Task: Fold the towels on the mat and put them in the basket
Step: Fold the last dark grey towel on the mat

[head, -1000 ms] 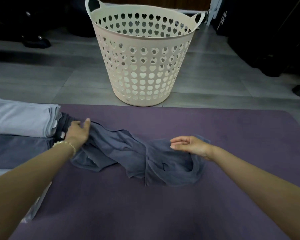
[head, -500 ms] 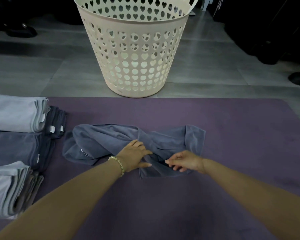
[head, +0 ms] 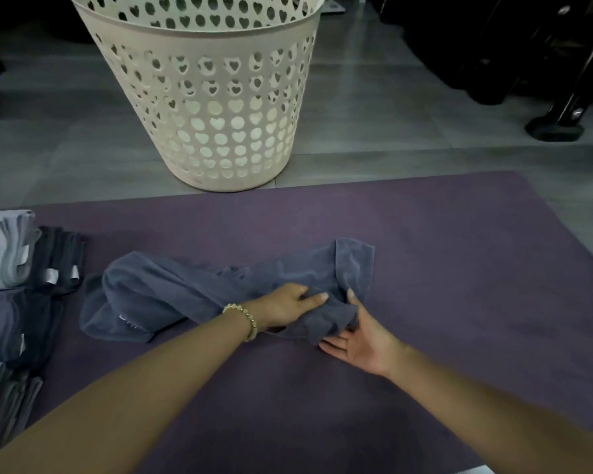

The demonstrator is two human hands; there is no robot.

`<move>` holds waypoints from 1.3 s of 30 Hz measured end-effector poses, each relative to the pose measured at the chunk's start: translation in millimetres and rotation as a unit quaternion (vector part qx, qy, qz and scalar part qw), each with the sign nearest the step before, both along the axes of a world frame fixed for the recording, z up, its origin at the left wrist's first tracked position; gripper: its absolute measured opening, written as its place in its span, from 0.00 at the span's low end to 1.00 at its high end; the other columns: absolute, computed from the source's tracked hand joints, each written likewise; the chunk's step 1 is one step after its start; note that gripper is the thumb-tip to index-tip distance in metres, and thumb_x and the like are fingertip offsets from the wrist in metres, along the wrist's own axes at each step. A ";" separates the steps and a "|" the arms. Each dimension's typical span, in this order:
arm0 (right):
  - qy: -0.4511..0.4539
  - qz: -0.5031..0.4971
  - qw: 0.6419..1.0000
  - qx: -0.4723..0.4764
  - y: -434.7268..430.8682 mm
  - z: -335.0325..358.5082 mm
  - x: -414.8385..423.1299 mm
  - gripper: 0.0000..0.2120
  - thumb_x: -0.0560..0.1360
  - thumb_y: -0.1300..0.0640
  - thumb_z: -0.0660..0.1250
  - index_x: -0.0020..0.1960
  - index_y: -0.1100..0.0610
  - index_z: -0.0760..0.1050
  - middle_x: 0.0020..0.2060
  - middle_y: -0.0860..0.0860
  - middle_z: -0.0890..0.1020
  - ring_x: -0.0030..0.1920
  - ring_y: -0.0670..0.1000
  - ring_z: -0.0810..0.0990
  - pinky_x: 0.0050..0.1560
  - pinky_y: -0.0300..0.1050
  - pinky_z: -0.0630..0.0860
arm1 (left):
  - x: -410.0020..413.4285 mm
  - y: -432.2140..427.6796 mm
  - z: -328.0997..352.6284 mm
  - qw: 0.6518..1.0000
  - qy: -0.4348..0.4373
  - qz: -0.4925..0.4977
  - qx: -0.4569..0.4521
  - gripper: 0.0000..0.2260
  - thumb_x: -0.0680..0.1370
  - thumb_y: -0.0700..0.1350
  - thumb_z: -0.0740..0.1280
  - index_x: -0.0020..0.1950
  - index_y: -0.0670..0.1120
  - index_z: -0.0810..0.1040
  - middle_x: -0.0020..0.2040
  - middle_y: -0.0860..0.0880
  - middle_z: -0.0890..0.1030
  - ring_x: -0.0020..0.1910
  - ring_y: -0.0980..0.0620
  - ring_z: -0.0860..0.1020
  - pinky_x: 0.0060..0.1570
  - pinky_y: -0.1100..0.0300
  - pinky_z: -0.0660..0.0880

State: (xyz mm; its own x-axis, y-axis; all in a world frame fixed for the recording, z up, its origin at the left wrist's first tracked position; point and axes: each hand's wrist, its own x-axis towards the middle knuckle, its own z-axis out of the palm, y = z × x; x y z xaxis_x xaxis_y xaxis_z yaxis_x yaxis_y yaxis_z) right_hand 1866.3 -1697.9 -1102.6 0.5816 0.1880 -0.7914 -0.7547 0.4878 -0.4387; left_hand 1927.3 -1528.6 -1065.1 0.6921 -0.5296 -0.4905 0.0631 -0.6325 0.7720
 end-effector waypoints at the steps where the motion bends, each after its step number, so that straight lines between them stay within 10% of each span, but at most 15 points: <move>1: -0.023 -0.010 1.000 0.003 -3.5 5.6 4.9 0.23 0.77 0.42 0.61 0.63 0.58 0.74 0.59 0.58 0.80 0.58 0.55 0.80 0.60 0.50 0.76 | -0.9 -8.9 4.1 1.000 0.021 -0.021 -0.004 0.13 0.80 0.53 0.61 0.50 0.45 0.78 0.40 0.54 0.79 0.40 0.57 0.76 0.37 0.74 0.69; 4: -0.042 -0.024 0.999 -0.003 -24.8 32.9 18.2 0.18 0.78 0.53 0.62 0.60 0.65 0.75 0.52 0.60 0.83 0.48 0.54 0.84 0.50 0.46 0.81 | -2.3 -28.1 15.0 0.995 0.073 -0.058 -0.032 0.18 0.77 0.55 0.66 0.61 0.45 0.76 0.51 0.51 0.81 0.47 0.55 0.79 0.47 0.67 0.74; 10: -0.118 -0.047 0.963 -0.238 -71.0 106.0 31.5 0.14 0.78 0.61 0.65 0.62 0.56 0.72 0.44 0.54 0.80 0.41 0.50 0.79 0.30 0.37 0.79 | 5.6 -70.2 62.2 0.963 0.218 -0.031 -0.155 0.18 0.80 0.57 0.59 0.64 0.47 0.71 0.56 0.48 0.80 0.40 0.58 0.80 0.36 0.66 0.75; 16: -0.225 -0.014 0.899 -0.375 -121.0 130.9 14.6 0.06 0.75 0.58 0.69 0.52 0.53 0.77 0.44 0.53 0.81 0.43 0.50 0.80 0.43 0.39 0.79 | -12.7 -146.3 74.2 0.944 0.216 0.004 -0.251 0.12 0.83 0.50 0.56 0.64 0.50 0.71 0.54 0.52 0.79 0.48 0.57 0.78 0.44 0.65 0.77; 21: -0.161 0.002 0.903 -0.398 -168.9 55.4 -40.3 0.06 0.72 0.60 0.72 0.48 0.55 0.79 0.43 0.56 0.82 0.45 0.52 0.80 0.44 0.40 0.78 | -44.8 -182.2 10.9 0.949 0.281 0.006 -0.141 0.17 0.81 0.51 0.59 0.65 0.43 0.70 0.56 0.45 0.80 0.49 0.49 0.80 0.47 0.58 0.78; 25: -0.104 0.011 0.910 -0.402 -190.5 -6.9 -77.2 0.08 0.69 0.62 0.75 0.47 0.56 0.79 0.40 0.54 0.81 0.42 0.49 0.80 0.44 0.41 0.78 | -15.0 -179.8 -31.7 0.994 0.091 0.056 -0.030 0.13 0.79 0.58 0.58 0.49 0.48 0.68 0.42 0.49 0.76 0.38 0.51 0.76 0.43 0.54 0.77; 29: -0.055 -0.022 0.924 -0.379 -199.8 -28.1 -84.6 0.32 0.55 0.40 0.80 0.50 0.59 0.79 0.45 0.55 0.84 0.46 0.51 0.83 0.43 0.40 0.79 | 40.5 -167.1 -52.0 0.981 -0.174 0.060 0.065 0.22 0.78 0.56 0.63 0.65 0.44 0.69 0.64 0.45 0.71 0.65 0.44 0.69 0.63 0.52 0.67; 36: -0.037 -0.035 0.925 -0.376 -201.9 -35.3 -78.2 0.27 0.68 0.41 0.72 0.42 0.68 0.81 0.38 0.56 0.85 0.43 0.48 0.84 0.52 0.47 0.79 | 102.2 -181.1 -60.7 0.935 -0.204 0.037 0.287 0.29 0.80 0.63 0.49 0.74 0.48 0.63 0.71 0.48 0.68 0.70 0.44 0.59 0.68 0.52 0.57; 39: -0.051 -0.037 0.913 -0.402 -194.5 -31.5 -82.3 0.26 0.73 0.49 0.70 0.19 0.57 0.71 0.19 0.45 0.75 0.26 0.39 0.77 0.39 0.31 0.75 | 121.7 -188.8 -56.8 0.900 -0.229 -0.035 0.369 0.25 0.80 0.62 0.52 0.67 0.48 0.72 0.64 0.47 0.75 0.66 0.44 0.64 0.63 0.54 0.62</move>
State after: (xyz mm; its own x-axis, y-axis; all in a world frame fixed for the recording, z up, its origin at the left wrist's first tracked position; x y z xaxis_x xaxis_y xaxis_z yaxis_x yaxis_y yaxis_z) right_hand 1784.0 -1892.4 -1134.1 0.6479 -0.4735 -0.5966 -0.6672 0.0251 -0.7445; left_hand 2049.0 -1717.4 -1121.9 0.8887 -0.2266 -0.3986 -0.2150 -0.9738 0.0743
